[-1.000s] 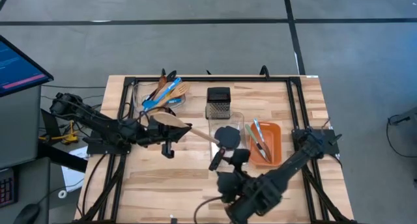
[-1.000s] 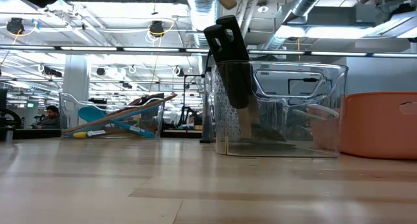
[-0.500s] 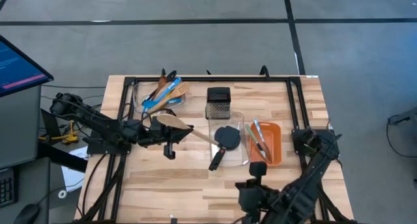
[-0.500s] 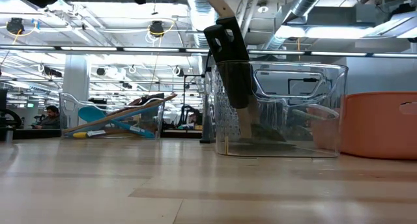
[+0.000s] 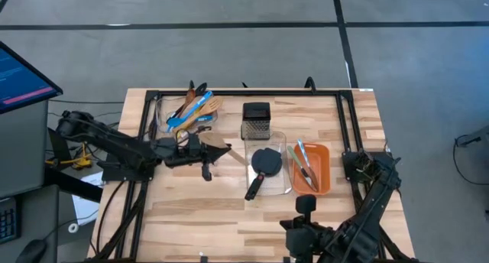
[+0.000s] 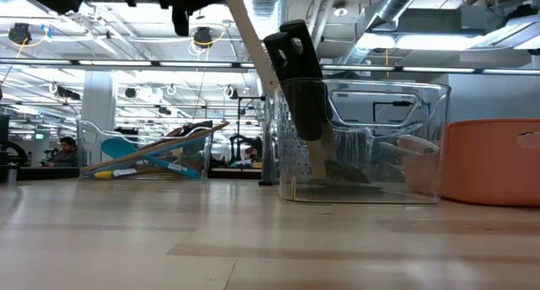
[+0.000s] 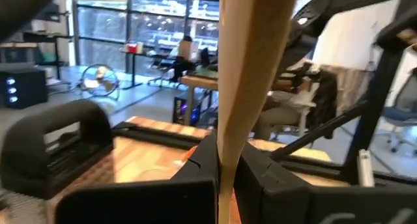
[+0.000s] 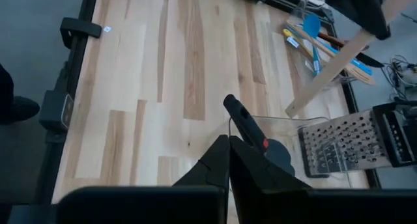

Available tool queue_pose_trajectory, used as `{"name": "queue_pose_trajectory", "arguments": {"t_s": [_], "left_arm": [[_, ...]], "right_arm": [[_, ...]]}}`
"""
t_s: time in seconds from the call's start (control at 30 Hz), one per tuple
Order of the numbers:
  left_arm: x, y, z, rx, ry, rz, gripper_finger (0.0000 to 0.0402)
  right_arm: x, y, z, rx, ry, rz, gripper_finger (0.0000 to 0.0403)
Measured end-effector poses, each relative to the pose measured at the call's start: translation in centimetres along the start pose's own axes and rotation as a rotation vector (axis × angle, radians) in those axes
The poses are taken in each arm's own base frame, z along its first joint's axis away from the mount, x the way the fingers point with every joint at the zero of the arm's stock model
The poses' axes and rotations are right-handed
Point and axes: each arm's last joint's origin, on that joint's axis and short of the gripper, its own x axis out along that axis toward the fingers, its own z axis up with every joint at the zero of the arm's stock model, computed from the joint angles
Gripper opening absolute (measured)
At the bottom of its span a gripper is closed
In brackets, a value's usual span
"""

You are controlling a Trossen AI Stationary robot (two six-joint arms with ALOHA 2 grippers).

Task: Pick & Place Kitchen Items
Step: Put the brown ladle into the top transparent bin

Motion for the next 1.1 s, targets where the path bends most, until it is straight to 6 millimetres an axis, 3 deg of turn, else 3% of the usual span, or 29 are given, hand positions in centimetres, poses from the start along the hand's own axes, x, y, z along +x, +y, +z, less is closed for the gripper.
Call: {"name": "queue_pose_trajectory", "arguments": {"t_s": [0.3, 0.43, 0.6, 0.87, 1.0, 1.1], "left_arm": [[-1.1, 2.4, 2.2, -0.014, 0.003, 0.014, 0.0001], [-1.7, 2.7, 2.9, -0.015, -0.004, 0.018, 0.0001], [-1.8, 2.7, 2.7, -0.002, 0.017, 0.013, 0.0001], [-1.8, 2.7, 2.4, 0.003, 0.049, 0.016, 0.0001], [-1.8, 2.7, 2.4, 0.012, 0.050, 0.016, 0.0001], [-1.8, 2.7, 2.4, 0.047, 0.052, 0.016, 0.0001]], "right_arm": [[-0.1, -0.1, 0.0, -0.067, 0.000, 0.005, 0.0000], [-1.0, -1.4, 0.2, -0.065, -0.004, 0.035, 0.0000], [-0.2, -4.0, 1.8, -0.064, -0.013, 0.090, 0.0000], [3.3, -9.5, 5.5, -0.108, -0.074, 0.423, 0.0000], [4.6, -12.9, 5.9, -0.098, -0.058, 0.449, 0.0000], [4.6, -15.4, 5.0, -0.081, 0.020, 0.435, 0.0000]]}}
